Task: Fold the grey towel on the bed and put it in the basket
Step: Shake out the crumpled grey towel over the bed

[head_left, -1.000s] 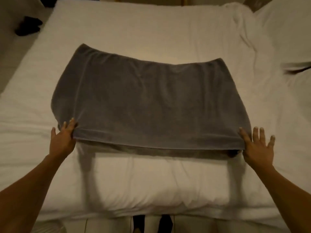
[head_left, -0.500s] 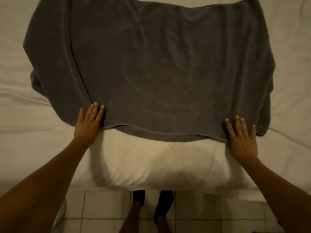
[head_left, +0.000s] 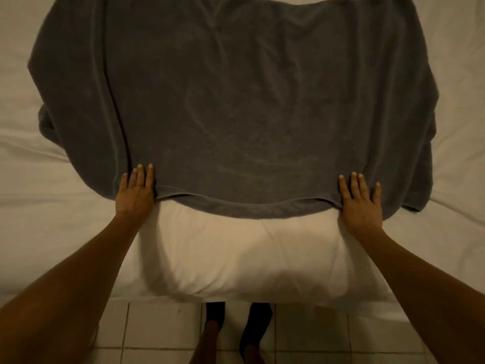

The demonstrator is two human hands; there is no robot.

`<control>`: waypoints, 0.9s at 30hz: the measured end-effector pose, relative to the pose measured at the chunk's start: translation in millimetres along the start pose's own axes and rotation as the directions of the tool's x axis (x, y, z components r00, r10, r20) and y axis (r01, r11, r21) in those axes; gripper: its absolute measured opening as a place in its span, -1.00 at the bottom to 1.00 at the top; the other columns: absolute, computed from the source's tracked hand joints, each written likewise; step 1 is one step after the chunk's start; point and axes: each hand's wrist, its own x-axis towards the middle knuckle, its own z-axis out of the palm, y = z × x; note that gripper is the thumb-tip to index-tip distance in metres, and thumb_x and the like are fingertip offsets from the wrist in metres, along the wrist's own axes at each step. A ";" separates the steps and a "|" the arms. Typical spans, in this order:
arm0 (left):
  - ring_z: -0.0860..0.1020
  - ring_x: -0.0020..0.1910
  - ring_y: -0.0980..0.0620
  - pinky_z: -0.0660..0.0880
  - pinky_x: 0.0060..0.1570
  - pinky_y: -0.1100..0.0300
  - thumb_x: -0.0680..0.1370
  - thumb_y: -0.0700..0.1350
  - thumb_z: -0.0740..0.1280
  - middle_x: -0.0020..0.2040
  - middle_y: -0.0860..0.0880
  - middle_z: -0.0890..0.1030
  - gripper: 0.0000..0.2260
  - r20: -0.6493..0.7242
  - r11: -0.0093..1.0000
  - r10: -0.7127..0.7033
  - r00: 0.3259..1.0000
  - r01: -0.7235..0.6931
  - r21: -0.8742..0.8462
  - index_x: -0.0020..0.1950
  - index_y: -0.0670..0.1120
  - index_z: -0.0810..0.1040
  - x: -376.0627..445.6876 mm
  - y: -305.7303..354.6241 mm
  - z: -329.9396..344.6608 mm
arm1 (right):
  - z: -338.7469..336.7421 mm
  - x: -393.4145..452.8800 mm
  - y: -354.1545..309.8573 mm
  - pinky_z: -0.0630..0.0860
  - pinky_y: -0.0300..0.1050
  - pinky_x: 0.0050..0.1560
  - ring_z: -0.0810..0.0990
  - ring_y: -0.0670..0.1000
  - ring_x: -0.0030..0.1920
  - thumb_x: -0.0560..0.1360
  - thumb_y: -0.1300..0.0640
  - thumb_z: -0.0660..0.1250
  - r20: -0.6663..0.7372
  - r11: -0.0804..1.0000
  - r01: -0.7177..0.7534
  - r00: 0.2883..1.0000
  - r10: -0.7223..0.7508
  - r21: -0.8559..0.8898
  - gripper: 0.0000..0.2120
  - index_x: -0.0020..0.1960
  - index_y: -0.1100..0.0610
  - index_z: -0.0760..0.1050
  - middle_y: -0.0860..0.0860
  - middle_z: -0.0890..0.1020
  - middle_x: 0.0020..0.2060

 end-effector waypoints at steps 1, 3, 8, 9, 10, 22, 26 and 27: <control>-0.02 0.55 -0.14 -0.08 0.52 -0.02 0.65 -0.06 0.00 0.56 -0.21 -0.04 -0.43 0.013 1.000 -0.021 1.000 0.021 -0.023 0.54 -0.19 -0.24 1.3 -1.9 -0.1 | -0.9 1.6 1.8 -0.33 0.19 0.45 -0.25 0.09 0.54 0.61 0.04 0.08 -0.014 0.999 -0.007 1.000 0.007 0.039 -0.30 0.52 0.03 -0.35 0.11 -0.18 0.55; -0.02 0.55 -0.15 -0.05 0.53 -0.03 0.65 -0.08 -0.02 0.56 -0.22 -0.04 -0.45 0.057 0.995 -0.070 0.996 0.074 -0.073 0.54 -0.21 -0.21 5.3 -9.4 0.4 | -0.7 4.9 9.4 -0.32 0.16 0.46 -0.24 0.08 0.54 0.59 0.09 0.12 -0.037 0.994 -0.010 0.999 0.014 0.107 -0.27 0.52 0.02 -0.36 0.10 -0.16 0.55; -0.03 0.55 -0.16 -0.02 0.53 -0.03 0.65 -0.15 0.02 0.56 -0.23 -0.07 -0.47 0.048 0.985 -0.041 0.998 0.048 -0.165 0.54 -0.24 -0.16 -12.5 -28.0 20.5 | 14.9 -13.6 24.8 -0.28 0.15 0.49 -0.22 0.03 0.54 0.55 0.18 0.15 -0.017 0.982 0.039 0.999 -0.037 0.183 -0.23 0.52 0.07 -0.33 0.06 -0.16 0.55; -0.05 0.55 -0.17 -0.03 0.52 -0.04 0.65 -0.15 0.04 0.56 -0.23 -0.09 -0.45 0.036 0.981 -0.032 0.999 0.038 -0.189 0.53 -0.24 -0.17 -21.5 -28.4 26.2 | 19.5 -22.2 25.5 -0.27 0.14 0.49 -0.21 0.03 0.54 0.54 0.20 0.15 -0.021 0.976 0.036 0.999 -0.033 0.213 -0.23 0.53 0.08 -0.32 0.06 -0.15 0.55; -0.07 0.55 -0.18 -0.05 0.52 -0.04 0.65 -0.15 0.05 0.56 -0.24 -0.11 -0.44 0.022 0.977 -0.025 0.999 0.029 -0.213 0.53 -0.24 -0.19 -29.7 -27.6 30.8 | 24.6 -31.4 26.1 -0.27 0.14 0.50 -0.20 0.02 0.54 0.53 0.22 0.15 -0.022 0.972 0.030 0.999 -0.025 0.234 -0.23 0.53 0.10 -0.31 0.06 -0.14 0.55; -0.12 0.54 -0.21 -0.09 0.52 -0.05 0.65 -0.19 0.02 0.54 -0.30 -0.18 -0.44 0.039 0.968 0.010 0.999 0.000 -0.252 0.50 -0.30 -0.26 -92.0 -27.3 59.3 | 36.2 -99.5 30.2 -0.26 0.12 0.51 -0.19 0.04 0.54 0.56 0.08 0.15 0.119 0.981 -0.017 0.993 -0.007 0.195 -0.22 0.52 0.13 -0.33 0.09 -0.17 0.55; -0.10 0.54 -0.23 -0.05 0.52 -0.05 0.63 -0.20 0.10 0.53 -0.32 -0.17 -0.38 0.043 0.968 0.008 0.999 0.003 -0.249 0.50 -0.32 -0.26 -128.4 -29.1 74.4 | 44.4 -134.0 27.3 -0.23 0.14 0.50 -0.19 0.05 0.54 0.56 0.04 0.11 0.184 0.993 -0.033 0.983 0.012 0.113 -0.24 0.52 0.15 -0.34 0.10 -0.18 0.55; -0.09 0.54 -0.23 -0.04 0.52 -0.05 0.63 -0.21 0.09 0.53 -0.32 -0.16 -0.39 0.031 0.970 0.008 0.999 0.000 -0.242 0.50 -0.32 -0.25 -137.5 -31.0 80.9 | 49.2 -142.2 27.0 -0.22 0.14 0.51 -0.19 0.05 0.54 0.57 0.04 0.09 0.194 0.994 -0.042 0.981 0.022 0.102 -0.26 0.52 0.15 -0.34 0.10 -0.18 0.55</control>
